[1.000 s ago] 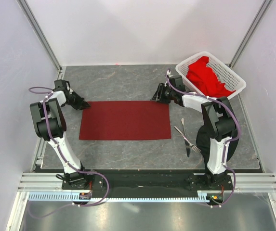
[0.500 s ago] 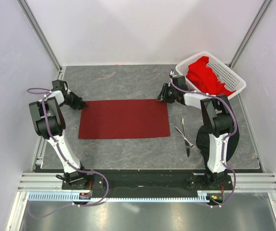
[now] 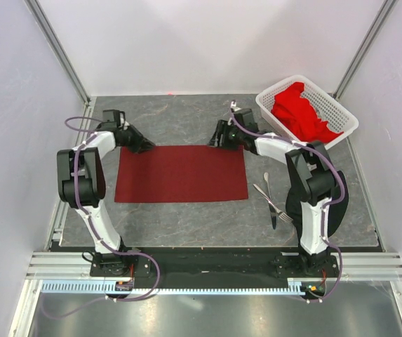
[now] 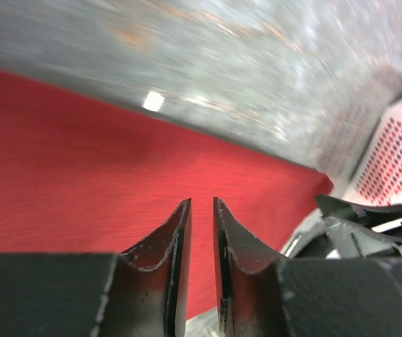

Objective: Fold the napkin into a case and place the utensils inside
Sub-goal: Smooth out the rectangle-folded napkin at the center of the board.

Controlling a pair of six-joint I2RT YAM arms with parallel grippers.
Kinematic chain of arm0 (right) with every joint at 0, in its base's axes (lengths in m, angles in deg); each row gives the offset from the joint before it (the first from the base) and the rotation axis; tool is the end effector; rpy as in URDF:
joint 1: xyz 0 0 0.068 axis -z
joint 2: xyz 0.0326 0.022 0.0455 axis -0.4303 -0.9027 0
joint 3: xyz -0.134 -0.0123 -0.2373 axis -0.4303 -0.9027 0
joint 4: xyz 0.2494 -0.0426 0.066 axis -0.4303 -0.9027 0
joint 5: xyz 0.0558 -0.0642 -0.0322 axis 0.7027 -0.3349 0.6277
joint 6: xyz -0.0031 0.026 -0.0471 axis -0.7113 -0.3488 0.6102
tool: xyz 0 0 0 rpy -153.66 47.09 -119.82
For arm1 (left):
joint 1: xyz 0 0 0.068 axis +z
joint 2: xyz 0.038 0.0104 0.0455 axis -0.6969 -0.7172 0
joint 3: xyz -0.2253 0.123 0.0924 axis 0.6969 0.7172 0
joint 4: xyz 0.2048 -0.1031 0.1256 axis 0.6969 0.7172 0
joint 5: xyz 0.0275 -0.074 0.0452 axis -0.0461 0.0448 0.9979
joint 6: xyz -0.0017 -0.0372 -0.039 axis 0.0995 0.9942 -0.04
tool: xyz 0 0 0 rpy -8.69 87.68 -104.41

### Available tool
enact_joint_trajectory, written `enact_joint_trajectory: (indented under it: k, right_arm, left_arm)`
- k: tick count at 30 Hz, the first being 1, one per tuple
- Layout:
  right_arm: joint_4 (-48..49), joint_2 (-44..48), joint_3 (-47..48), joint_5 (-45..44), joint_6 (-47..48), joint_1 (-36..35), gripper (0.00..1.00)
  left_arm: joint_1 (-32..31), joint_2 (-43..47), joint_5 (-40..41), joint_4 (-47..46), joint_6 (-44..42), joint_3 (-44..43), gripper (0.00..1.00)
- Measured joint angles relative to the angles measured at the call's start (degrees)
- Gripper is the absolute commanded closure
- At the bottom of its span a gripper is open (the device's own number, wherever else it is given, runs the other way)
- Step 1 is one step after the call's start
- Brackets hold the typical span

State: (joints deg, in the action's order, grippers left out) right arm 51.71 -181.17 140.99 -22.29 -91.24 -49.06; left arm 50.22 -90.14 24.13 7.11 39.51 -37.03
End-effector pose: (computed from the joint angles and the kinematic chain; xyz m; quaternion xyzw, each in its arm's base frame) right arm 0.4107 0.1901 0.1728 0.0003 0.8979 0.3065 0.3161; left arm 0.4025 0.0262 0.1729 -0.3223 0.8756 -0.3029 0.1942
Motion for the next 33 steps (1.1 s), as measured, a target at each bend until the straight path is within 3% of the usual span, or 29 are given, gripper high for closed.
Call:
enact_joint_trajectory:
  k: [8,15,33]
  right_arm:
    - [6.2,-6.8,7.1,4.3,-6.4,-7.5,0.69]
    - [8.8,-12.2,9.0,4.8,-9.5,-7.3,0.72]
    - [9.3,-14.3,10.3,0.6,-9.6,-6.9,0.70]
  left_arm:
    - [-8.7,-4.0,-0.9,-7.7,6.3,-0.6,0.78]
    - [-9.0,-9.7,-1.9,-9.6,9.2,-1.3,0.78]
    - [-9.1,-10.0,-3.1,-11.2,10.4,-3.0,0.78]
